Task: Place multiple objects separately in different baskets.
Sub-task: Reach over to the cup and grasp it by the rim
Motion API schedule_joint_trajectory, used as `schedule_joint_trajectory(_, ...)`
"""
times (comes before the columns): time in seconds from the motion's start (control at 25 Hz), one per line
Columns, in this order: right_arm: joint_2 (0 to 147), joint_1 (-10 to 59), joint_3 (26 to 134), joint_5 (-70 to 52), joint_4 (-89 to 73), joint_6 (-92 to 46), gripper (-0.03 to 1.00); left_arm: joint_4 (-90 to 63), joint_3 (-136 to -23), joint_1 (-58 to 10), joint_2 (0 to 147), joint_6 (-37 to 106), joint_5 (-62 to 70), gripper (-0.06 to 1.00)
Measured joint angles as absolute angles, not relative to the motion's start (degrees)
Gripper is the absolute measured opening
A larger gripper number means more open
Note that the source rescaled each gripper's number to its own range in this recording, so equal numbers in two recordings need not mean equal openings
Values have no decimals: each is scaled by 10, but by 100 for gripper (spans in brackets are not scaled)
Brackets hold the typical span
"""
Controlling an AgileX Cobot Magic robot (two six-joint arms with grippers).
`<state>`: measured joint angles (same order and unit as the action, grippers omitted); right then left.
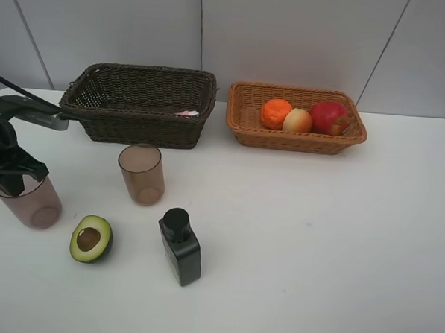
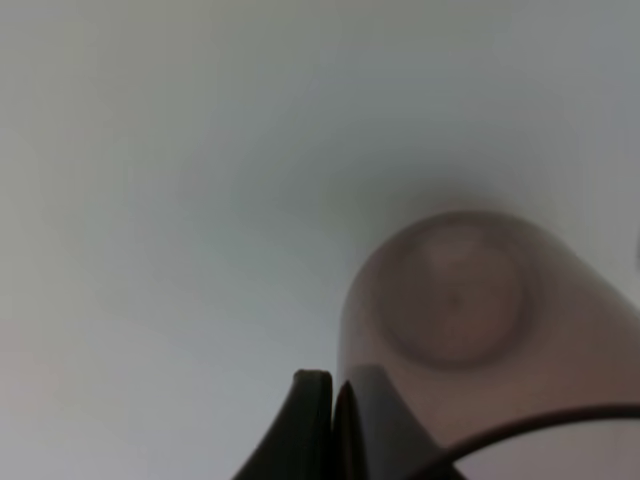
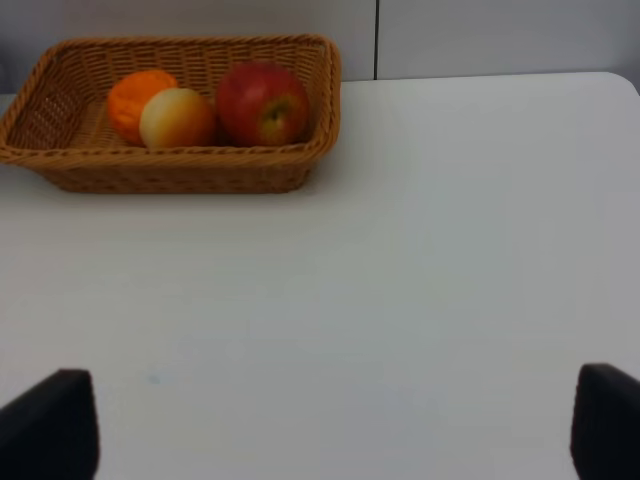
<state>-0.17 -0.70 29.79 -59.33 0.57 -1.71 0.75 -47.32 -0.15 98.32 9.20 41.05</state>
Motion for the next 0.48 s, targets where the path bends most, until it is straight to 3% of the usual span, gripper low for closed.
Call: schedule_joint_trajectory(0.48, -2, -7, 298, -593, 6, -17, 100, -16, -487, -1, 957, 90, 481, 1)
